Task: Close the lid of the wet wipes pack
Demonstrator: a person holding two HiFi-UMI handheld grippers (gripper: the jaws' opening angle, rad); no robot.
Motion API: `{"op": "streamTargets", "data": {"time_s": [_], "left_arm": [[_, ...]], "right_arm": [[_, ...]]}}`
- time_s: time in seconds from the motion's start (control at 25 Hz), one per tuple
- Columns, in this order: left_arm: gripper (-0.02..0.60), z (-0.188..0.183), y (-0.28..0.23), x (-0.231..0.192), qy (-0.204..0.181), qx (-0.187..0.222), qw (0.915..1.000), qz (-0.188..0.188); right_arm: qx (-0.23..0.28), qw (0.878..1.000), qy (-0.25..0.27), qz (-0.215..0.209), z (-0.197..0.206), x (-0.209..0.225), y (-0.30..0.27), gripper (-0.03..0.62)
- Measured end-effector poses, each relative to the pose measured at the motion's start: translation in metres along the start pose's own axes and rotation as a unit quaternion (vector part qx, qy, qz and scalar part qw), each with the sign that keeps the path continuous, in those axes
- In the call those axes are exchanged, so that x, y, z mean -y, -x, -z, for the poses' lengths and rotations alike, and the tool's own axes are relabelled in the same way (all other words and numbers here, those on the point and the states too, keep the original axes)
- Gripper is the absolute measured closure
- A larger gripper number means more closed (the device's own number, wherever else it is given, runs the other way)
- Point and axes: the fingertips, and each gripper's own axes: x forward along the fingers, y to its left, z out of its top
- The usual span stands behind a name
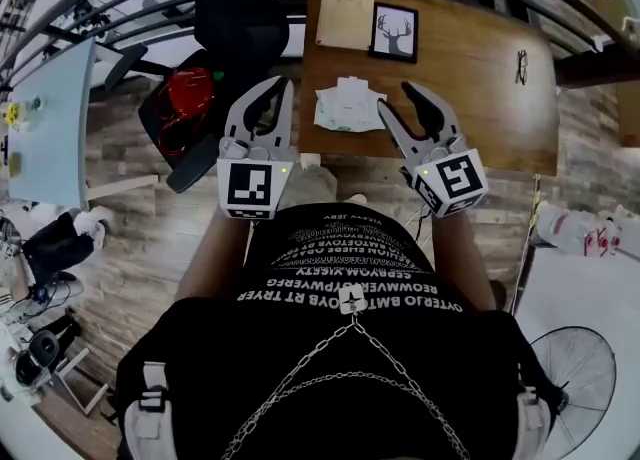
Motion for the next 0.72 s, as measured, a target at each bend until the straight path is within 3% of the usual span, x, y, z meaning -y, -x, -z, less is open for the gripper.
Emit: {"op": "streamTargets", "data": {"time_s": [0.24,0.72], "left_arm": [[0.554,0.011,-0.032,-0.021,0.003,-0.012,0.9998,0.016],[0.554,0.046,-0.077,-0.044,0.013,-0.048,0.998,0.039]], "right_arm": [[-0.025,1.0,-0.016,0.01,0.02,0.02,-0.038,0.411],[-0.124,0.99,-0.061,0.01,0.119,0.048,-0.099,0.404]]}}
